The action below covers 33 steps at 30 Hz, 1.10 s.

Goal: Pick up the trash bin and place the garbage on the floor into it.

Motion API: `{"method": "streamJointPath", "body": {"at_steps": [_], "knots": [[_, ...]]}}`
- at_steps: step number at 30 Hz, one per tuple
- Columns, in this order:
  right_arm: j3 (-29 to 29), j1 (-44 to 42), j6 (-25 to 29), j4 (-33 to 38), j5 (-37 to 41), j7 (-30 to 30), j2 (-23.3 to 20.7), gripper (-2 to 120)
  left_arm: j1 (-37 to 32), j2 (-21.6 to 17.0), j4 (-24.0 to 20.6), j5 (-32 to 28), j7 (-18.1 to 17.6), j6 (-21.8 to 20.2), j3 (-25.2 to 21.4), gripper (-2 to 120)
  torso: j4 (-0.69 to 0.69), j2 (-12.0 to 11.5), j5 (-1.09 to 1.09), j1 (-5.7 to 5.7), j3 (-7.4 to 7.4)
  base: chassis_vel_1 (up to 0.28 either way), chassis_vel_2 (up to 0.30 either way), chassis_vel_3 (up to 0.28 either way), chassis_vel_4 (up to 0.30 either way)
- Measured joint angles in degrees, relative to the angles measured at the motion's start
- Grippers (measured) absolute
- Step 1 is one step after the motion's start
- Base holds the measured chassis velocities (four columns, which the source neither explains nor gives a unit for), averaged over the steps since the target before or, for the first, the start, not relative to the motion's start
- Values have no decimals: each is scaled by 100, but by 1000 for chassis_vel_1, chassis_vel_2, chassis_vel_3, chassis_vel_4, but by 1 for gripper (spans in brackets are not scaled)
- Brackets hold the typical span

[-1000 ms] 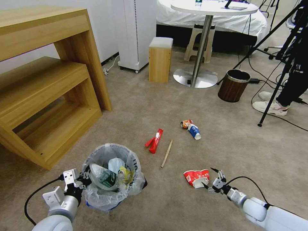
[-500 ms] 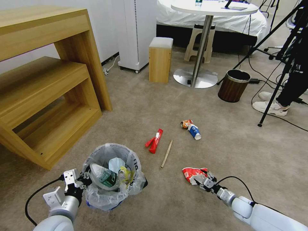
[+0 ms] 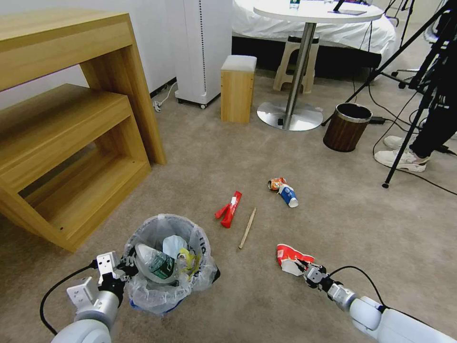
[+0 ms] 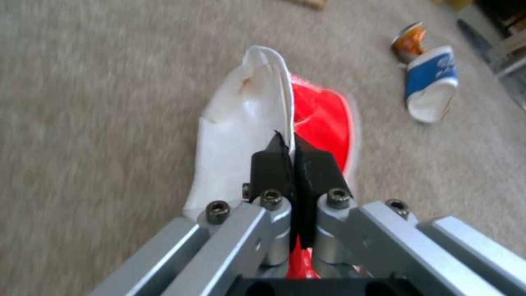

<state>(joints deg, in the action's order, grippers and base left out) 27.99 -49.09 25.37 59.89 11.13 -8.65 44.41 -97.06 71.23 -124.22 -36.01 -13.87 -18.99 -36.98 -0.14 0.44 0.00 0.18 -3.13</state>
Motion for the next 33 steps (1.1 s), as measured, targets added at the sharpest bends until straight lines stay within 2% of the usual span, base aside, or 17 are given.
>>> {"method": "streamJointPath", "body": {"at_steps": [4,7,8,11,12,15,16,18,20,23,25,27,33], "knots": [[-239,-64,21,309,148,-1,-83,0,-12,-30,16,-1,4,5,-3,1,0,0,1,0,0,0,0,0,0],[-574,-101,95,1081,504,1,-340,0,-19,-80,32,-10,5,5,-21,1,-1,0,0,0,0,0,0,0,0],[-574,-101,95,1081,504,1,-340,0,-19,-80,32,-10,5,5,-21,1,-1,0,0,0,0,0,0,0,0],[-958,-25,257,2068,870,94,-670,0,-15,-125,40,-35,-6,-5,-41,1,1,0,0,0,0,0,0,0,0],[-958,-25,257,2068,870,94,-670,0,-15,-125,40,-35,-6,-5,-41,1,1,0,0,0,0,0,0,0,0],[-1200,274,287,3055,1500,381,-967,0,-22,-205,-23,-153,-53,-81,-62,1,0,0,-2,0,0,0,0,0,0],[-1200,274,287,3055,1500,381,-967,0,-22,-205,-23,-153,-53,-81,-62,1,0,0,-2,0,0,0,0,0,0],[-1160,764,397,3628,1887,710,-1065,0,-43,-259,-126,-226,-93,-142,-87,1,1,0,-2,0,1,0,0,0,0],[-1063,982,477,3807,2050,816,-1058,0,-55,-271,-167,-249,-106,-165,-89,1,2,0,-5,0,1,0,0,0,0],[-682,1580,632,4163,2538,1216,-876,0,-114,-345,-325,-347,-186,-299,-101,1,2,0,0,0,0,0,0,0,0],[-535,1722,650,4256,2692,1284,-783,0,-144,-394,-396,-396,-208,-357,-130,1,2,0,-5,0,0,0,0,0,0],[-367,1829,653,4352,2821,1325,-664,0,-201,-510,-479,-472,-229,-429,-200,1,1,0,1,0,0,0,0,0,0],[-115,1951,680,4392,2909,1404,-466,0,-385,-832,-535,-667,-316,-515,-337,1,0,0,0,0,0,0,0,0,0]]}}
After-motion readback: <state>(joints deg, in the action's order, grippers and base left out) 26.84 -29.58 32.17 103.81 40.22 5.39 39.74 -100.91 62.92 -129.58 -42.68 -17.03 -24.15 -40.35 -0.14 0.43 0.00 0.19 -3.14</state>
